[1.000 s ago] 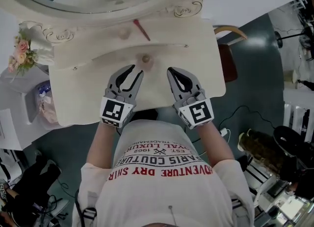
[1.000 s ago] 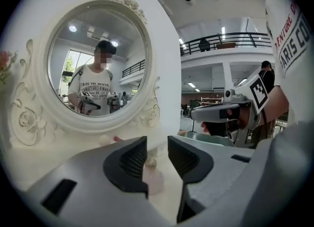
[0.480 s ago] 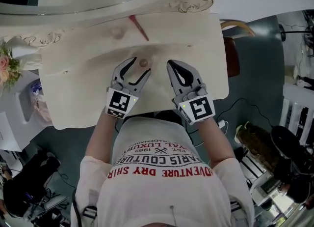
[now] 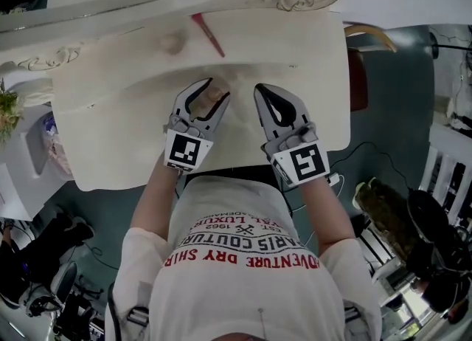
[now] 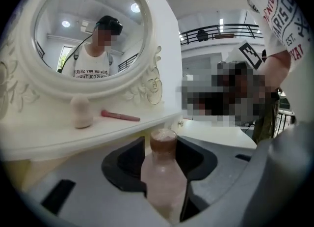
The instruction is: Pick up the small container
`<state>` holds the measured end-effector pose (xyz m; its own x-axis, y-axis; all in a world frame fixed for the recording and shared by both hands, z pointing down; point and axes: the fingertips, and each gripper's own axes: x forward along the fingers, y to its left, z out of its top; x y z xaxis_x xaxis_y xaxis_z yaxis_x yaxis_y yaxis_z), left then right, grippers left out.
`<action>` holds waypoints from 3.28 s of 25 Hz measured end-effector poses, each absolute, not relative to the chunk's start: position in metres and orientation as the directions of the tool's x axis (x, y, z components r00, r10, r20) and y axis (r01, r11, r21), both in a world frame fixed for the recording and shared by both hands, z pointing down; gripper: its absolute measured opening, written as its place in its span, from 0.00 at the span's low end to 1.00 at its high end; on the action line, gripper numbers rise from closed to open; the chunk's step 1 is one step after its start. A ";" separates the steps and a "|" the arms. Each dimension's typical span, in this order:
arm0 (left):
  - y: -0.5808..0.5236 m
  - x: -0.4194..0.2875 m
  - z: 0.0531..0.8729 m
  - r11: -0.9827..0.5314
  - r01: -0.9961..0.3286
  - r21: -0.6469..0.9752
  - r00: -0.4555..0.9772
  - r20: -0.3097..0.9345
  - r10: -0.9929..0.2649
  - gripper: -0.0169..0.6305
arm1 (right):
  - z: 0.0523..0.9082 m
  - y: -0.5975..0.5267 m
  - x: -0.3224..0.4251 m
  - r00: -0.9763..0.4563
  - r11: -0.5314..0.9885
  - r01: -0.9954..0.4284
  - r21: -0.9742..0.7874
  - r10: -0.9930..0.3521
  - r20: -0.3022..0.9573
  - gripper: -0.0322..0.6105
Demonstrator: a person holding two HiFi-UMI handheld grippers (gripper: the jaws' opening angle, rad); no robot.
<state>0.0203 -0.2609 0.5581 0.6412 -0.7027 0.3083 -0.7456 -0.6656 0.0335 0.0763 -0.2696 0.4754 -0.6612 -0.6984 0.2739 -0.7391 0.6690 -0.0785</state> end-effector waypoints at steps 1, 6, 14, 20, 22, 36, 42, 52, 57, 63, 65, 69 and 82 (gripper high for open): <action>-0.261 0.022 0.557 -0.668 -0.744 0.020 0.643 0.296 -0.706 0.30 | 0.478 -0.270 0.077 -0.663 0.671 -0.738 -0.080 -0.696 0.277 0.05; -0.263 0.025 0.555 -0.675 -0.738 -0.026 0.647 0.258 -0.718 0.25 | 0.486 -0.275 0.086 -0.661 0.670 -0.737 -0.089 -0.688 0.301 0.05; -0.263 0.024 0.561 -0.639 -0.768 0.037 0.607 0.361 -0.708 0.25 | 0.483 -0.277 0.086 -0.685 0.695 -0.712 -0.100 -0.657 0.315 0.05; -0.261 0.025 0.546 -0.618 -0.785 0.034 0.577 0.400 -0.712 0.25 | 0.468 -0.274 0.080 -0.714 0.721 -0.684 -0.110 -0.632 0.301 0.05; -0.257 0.024 0.532 -0.610 -0.791 0.048 0.578 0.387 -0.719 0.25 | 0.461 -0.271 0.080 -0.718 0.725 -0.680 -0.109 -0.628 0.299 0.05; -0.252 -0.014 0.418 -0.479 -0.877 -0.031 0.448 0.308 -0.840 0.25 | 0.401 -0.253 0.074 -0.757 0.767 -0.640 -0.049 -0.618 0.212 0.05; -0.238 -0.020 0.373 -0.482 -0.875 -0.048 0.459 0.235 -0.857 0.25 | 0.374 -0.246 0.076 -0.767 0.779 -0.627 -0.005 -0.616 0.180 0.05; -0.213 -0.036 0.327 -0.439 -0.892 -0.108 0.422 0.151 -0.894 0.25 | 0.348 -0.236 0.083 -0.758 0.765 -0.643 0.016 -0.640 0.130 0.05; -0.209 -0.038 0.320 -0.421 -0.900 -0.116 0.405 0.141 -0.904 0.25 | 0.334 -0.230 0.082 -0.785 0.789 -0.614 0.009 -0.612 0.096 0.05; -0.206 -0.037 0.323 -0.422 -0.901 -0.105 0.406 0.146 -0.902 0.25 | 0.324 -0.222 0.075 -0.813 0.815 -0.580 0.010 -0.579 0.070 0.05; -0.206 -0.036 0.325 -0.423 -0.901 -0.099 0.406 0.152 -0.901 0.25 | 0.326 -0.223 0.074 -0.813 0.816 -0.577 0.020 -0.577 0.079 0.05; -0.208 -0.034 0.326 -0.424 -0.901 -0.094 0.407 0.160 -0.900 0.25 | 0.326 -0.223 0.074 -0.822 0.826 -0.563 0.011 -0.562 0.091 0.05; -0.210 -0.031 0.327 -0.424 -0.902 -0.087 0.411 0.136 -0.902 0.25 | 0.326 -0.235 0.086 -0.793 0.797 -0.601 0.054 -0.604 0.077 0.05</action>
